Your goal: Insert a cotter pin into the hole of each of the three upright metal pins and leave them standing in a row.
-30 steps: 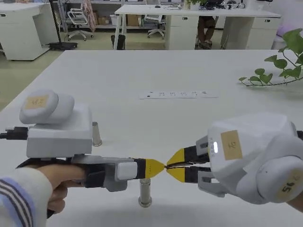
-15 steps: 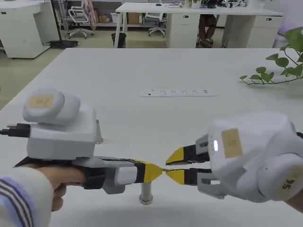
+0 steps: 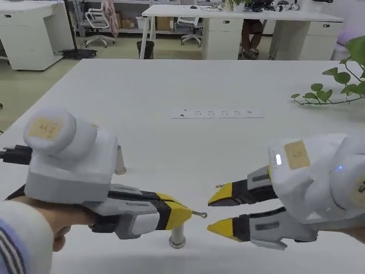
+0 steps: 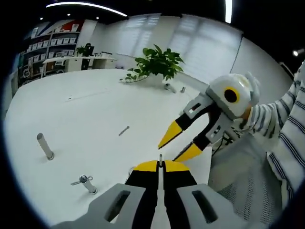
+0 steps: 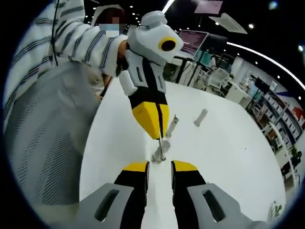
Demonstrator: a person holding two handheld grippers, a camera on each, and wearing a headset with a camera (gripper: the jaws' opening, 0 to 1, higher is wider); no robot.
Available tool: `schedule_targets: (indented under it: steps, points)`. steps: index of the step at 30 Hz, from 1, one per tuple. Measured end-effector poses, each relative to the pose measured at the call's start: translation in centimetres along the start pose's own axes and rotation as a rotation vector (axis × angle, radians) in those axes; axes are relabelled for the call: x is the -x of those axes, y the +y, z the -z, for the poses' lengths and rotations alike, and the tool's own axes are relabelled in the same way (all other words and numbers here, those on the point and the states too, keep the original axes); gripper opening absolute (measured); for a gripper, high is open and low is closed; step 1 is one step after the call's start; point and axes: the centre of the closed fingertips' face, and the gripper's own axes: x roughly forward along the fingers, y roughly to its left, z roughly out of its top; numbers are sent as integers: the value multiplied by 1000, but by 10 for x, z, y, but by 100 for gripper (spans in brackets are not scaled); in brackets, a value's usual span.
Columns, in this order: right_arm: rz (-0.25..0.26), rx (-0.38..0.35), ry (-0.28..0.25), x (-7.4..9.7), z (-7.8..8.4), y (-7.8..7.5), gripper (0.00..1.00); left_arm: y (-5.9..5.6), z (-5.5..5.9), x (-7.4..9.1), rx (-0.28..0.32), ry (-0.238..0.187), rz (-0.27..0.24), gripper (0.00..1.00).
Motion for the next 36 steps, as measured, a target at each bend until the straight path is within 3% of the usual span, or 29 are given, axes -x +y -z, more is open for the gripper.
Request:
schedule_targets:
  steps: [2, 6, 8, 13, 16, 21, 27, 30, 36]
  points:
    - [-37, -51, -13, 0, 3, 5, 19, -3, 3, 2, -3, 10, 14, 0]
    - [-105, -144, -47, 0, 6, 14, 18, -6, 7, 4, -74, 18, 34, 0]
    - [-114, -146, -40, -2, 10, 16, 18, -10, 8, 5, -101, 16, 49, 0]
    - [-163, -175, -48, -6, 10, 28, 18, -17, 10, 7, -240, 20, 89, 0]
    - [-192, -185, -67, -8, 5, 34, 17, -20, 13, 6, -256, 31, 101, 0]
    - [-197, -184, -71, -11, 2, 34, 17, -23, 21, 5, -291, 62, 124, 0]
    - [-201, -172, -91, -11, -4, 35, 10, -26, 22, 4, -314, 56, 147, 0]
    - [-186, -125, -70, -11, -3, 34, 8, -27, 21, 4, -318, 52, 155, 0]
    - [-197, -118, -75, -10, -5, 35, 5, -27, 21, 5, -324, 48, 159, 0]
